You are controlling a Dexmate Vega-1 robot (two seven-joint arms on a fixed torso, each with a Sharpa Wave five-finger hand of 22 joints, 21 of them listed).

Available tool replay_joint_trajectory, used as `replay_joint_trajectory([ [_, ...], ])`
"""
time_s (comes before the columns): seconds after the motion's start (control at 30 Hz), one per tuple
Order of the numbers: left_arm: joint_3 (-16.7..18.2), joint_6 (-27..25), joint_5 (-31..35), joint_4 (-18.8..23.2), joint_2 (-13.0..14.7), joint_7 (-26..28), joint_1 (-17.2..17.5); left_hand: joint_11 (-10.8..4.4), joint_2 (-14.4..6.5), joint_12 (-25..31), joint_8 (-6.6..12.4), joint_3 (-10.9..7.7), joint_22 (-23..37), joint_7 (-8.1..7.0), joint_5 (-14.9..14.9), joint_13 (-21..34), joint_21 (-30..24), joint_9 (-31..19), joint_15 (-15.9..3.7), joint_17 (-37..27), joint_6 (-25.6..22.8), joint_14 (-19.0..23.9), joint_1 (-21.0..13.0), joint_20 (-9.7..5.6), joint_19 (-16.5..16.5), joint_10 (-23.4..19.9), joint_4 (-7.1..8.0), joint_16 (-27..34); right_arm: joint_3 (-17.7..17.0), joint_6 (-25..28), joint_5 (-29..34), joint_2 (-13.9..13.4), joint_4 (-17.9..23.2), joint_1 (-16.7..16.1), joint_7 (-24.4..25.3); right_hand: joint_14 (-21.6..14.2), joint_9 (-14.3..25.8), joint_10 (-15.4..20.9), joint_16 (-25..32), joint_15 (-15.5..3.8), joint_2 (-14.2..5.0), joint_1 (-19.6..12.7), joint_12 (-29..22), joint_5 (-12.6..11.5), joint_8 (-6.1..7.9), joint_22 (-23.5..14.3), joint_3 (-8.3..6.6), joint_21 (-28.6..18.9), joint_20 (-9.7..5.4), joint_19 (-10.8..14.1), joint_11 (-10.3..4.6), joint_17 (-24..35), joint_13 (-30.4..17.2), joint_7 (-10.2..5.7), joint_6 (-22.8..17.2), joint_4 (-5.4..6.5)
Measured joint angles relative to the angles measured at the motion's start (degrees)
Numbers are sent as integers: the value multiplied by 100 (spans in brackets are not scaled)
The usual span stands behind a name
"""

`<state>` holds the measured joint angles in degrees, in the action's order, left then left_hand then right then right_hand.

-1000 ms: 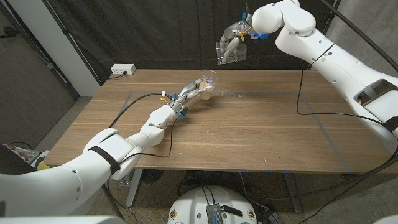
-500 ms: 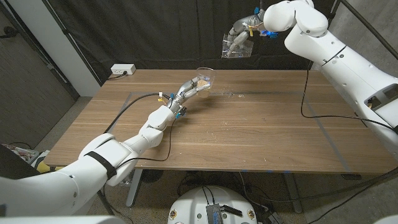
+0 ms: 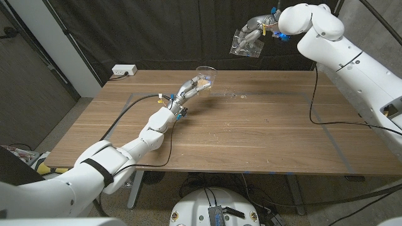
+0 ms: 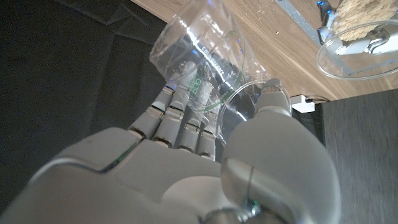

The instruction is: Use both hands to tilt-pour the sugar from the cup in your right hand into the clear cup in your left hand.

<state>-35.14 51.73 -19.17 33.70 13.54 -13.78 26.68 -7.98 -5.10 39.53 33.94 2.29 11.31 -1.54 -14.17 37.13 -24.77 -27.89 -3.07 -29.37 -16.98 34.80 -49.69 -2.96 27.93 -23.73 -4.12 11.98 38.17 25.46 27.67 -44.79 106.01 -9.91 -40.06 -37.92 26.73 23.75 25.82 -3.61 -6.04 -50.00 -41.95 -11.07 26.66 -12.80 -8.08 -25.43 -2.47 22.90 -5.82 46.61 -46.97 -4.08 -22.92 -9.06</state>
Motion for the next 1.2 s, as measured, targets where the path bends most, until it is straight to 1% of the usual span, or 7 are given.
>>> replay_joint_trajectory([
  [0.57, 130, -73, -38, 516, 198, 126, 215, 3, 46, -4, 0, 0, 0, 0, 0, -1, 0, 0, 0, 0, 0, 0, -61, 21, 21, -1, 0, 0, -369, 460, -978, -334, 178, -529, 922, 3, 8, -1, -44, 3, 4, 2, 6, 3, -20, 30, -42, 0, 0, 0, 1, 25, -17, 34, -30, -41],
  [0.7, 165, -108, -39, 701, 274, 179, 300, 1, 45, -5, 0, 16, 0, 0, 0, -1, 0, 0, 0, 0, 0, 0, -61, 21, 21, -19, -16, 0, -545, 505, -1270, -400, 235, -743, 1252, 3, 25, -1, -44, 3, 4, 2, 6, 4, -20, 29, -42, 0, 0, -1, 1, 25, -17, 42, -21, -41],
  [0.77, 165, -140, -31, 701, 274, 244, 300, 2, 45, -5, 0, 23, 0, 0, 0, -1, 0, 0, 0, 0, 0, -1, -60, 21, 21, -19, -24, 0, -647, 505, -1270, -442, 273, -873, 1252, 4, 25, -1, -44, 3, 5, 2, 7, 4, -21, 29, -42, 0, 0, 0, 1, 25, -17, 43, -21, -41],
  [0.8, 196, -147, -25, 882, 338, 260, 376, 2, 44, -5, 0, 23, 0, 0, 0, -1, 0, 0, 0, 1, 0, -1, -61, 21, 21, -19, -24, 0, -711, 540, -1519, -472, 302, -957, 1538, 4, 25, 0, -44, 3, 5, 2, 7, 4, -21, 29, -42, 0, 0, -1, 0, 25, -17, 43, -21, -41],
  [0.87, 196, -174, -7, 882, 338, 307, 376, 2, 38, -6, 0, 49, 0, 0, 0, -1, 0, 0, 0, 1, 0, -1, -67, 21, 21, -19, 1, 0, -753, 540, -1519, -493, 324, -1017, 1538, 4, 25, 3, -44, 3, 5, 2, 11, 5, -36, 29, -42, 0, 0, 0, -3, 41, -17, 42, -20, -41],
  [0.9, 223, -183, 0, 1040, 397, 326, 443, 2, 38, -6, 0, 48, 0, 0, 0, -1, 0, 0, 0, 0, 0, -1, -67, 21, 21, -19, 1, 0, -829, 578, -1730, -531, 364, -1110, 1782, 4, 25, 25, -44, 4, 5, 2, 11, 5, -35, 29, -42, 0, 0, -1, 16, 50, -23, 43, -20, -41],
  [1.2, 310, -270, 59, 1447, 539, 493, 621, -5, 38, 34, 43, 48, 0, 1, 0, -1, 0, -1, 0, 1, 0, -1, -66, 21, 21, -11, 1, 0, -1241, 634, -2422, -716, 534, -1619, 2444, -21, 25, 25, -44, -20, 6, 0, 12, 22, -35, 29, -41, 0, 0, -1, 17, 51, -42, 52, -10, -40],
])
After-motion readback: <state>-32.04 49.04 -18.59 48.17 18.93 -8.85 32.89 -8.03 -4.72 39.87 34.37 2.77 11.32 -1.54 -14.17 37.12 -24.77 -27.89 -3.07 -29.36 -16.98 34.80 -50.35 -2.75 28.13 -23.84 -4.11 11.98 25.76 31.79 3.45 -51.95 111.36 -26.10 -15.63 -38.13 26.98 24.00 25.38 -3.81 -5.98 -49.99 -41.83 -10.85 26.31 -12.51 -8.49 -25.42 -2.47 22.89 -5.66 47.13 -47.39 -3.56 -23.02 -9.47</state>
